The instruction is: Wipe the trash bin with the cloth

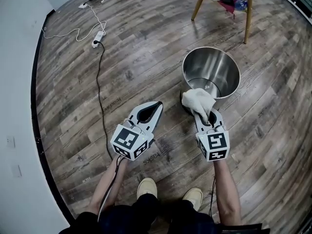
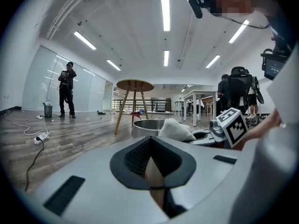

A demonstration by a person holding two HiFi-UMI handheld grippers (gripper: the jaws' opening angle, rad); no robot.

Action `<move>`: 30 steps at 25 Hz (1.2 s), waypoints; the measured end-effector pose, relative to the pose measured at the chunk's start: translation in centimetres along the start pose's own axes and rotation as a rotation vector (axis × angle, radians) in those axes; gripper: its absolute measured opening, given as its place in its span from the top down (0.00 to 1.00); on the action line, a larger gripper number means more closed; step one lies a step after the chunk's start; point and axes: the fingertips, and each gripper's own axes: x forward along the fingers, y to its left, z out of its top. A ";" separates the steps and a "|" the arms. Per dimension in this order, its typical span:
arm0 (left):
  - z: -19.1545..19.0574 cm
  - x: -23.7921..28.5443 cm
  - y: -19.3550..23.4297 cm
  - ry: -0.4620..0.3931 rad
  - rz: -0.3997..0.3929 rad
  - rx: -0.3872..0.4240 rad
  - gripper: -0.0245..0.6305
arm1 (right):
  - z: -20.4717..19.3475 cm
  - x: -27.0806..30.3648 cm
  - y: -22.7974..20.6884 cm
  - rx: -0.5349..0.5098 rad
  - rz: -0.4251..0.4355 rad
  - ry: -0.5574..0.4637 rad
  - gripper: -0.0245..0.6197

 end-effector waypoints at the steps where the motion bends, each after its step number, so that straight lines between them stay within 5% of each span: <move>1: 0.0 -0.1 0.0 -0.002 0.001 -0.001 0.96 | -0.1 -0.6 -0.7 0.001 -0.011 -0.005 0.83; 24: 0.5 -1.5 -0.1 -0.020 -0.005 -0.017 0.96 | -3.3 -7.7 -12.8 0.088 -0.250 -0.006 0.83; 30: 0.0 -1.6 0.1 -0.012 0.000 -0.026 0.96 | -3.0 -8.4 -12.6 0.096 -0.245 -0.021 0.83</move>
